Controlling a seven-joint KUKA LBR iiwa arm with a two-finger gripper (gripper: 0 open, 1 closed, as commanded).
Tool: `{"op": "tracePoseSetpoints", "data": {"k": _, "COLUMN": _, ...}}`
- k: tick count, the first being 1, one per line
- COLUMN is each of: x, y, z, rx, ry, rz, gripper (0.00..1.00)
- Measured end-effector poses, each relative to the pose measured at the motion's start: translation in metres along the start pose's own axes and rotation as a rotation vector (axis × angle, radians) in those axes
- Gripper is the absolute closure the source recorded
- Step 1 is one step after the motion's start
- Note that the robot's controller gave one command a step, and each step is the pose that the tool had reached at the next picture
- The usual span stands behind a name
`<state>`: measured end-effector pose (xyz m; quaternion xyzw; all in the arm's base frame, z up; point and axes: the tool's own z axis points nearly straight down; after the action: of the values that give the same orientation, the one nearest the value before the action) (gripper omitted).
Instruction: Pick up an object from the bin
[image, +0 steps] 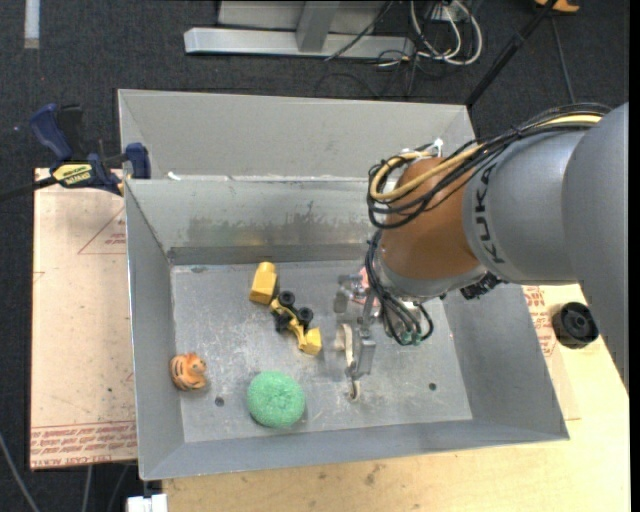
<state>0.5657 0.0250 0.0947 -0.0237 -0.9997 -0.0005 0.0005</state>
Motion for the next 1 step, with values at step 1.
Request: {"op": "tracePoseSetpoints", "data": {"k": 1, "x": -0.0154, "y": 0.0054, "z": 0.0022, "rx": -0.001, "ry": -0.009, "rz": 0.012, "gripper": 0.00}}
